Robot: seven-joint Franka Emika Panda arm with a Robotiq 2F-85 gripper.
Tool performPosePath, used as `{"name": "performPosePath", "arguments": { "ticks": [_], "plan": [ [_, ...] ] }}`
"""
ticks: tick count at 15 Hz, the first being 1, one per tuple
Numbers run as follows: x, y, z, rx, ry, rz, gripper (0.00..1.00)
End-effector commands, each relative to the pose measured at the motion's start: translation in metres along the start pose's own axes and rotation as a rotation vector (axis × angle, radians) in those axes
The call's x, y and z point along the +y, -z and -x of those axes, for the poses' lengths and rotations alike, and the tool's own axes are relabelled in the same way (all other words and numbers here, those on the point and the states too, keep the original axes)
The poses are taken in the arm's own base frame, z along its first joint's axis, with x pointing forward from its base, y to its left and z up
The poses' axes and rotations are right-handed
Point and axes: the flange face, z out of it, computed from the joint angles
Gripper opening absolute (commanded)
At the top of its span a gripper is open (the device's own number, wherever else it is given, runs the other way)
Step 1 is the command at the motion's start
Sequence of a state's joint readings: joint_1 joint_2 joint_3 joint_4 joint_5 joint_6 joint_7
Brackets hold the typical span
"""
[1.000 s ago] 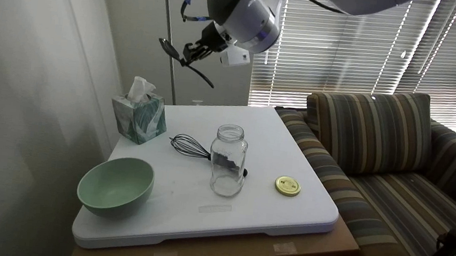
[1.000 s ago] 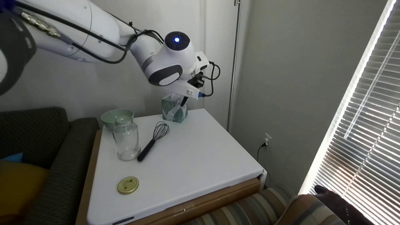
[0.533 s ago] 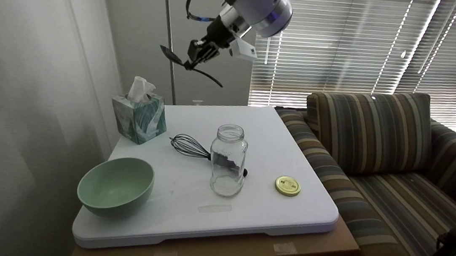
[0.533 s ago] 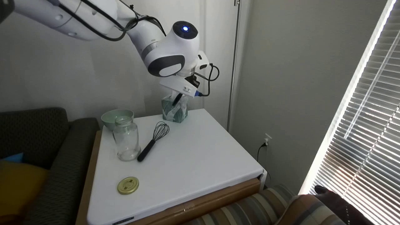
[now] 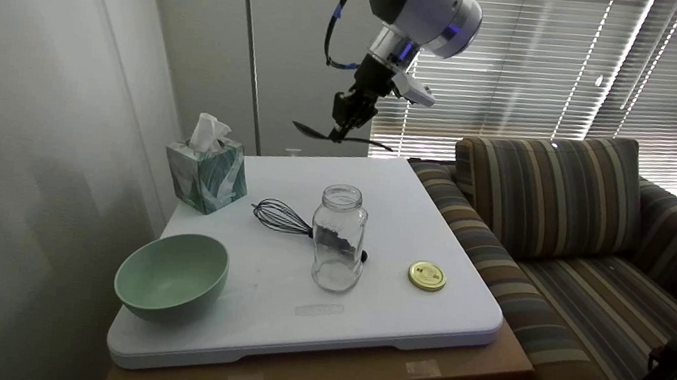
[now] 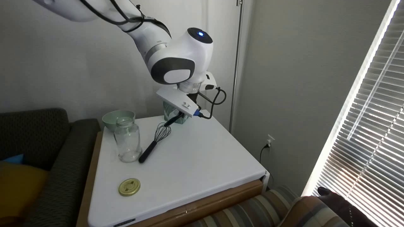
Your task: Get the black spoon and put it in the colourless glass
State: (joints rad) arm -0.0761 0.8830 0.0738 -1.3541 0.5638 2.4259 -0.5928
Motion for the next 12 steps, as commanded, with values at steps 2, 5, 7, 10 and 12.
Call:
{"name": "performPosePath", "arguments": {
  "ticks": [2, 5, 7, 10, 12],
  "plan": [
    [-0.014, 0.009, 0.017, -0.090, 0.005, -0.062, 0.12],
    [-0.032, 0.027, 0.031, -0.127, 0.020, -0.114, 0.12],
    [-0.034, 0.029, 0.034, -0.132, 0.022, -0.116, 0.12],
    [-0.033, 0.027, 0.036, -0.138, 0.022, -0.117, 0.12],
    [-0.033, 0.027, 0.037, -0.138, 0.022, -0.117, 0.03]
  ]
}}
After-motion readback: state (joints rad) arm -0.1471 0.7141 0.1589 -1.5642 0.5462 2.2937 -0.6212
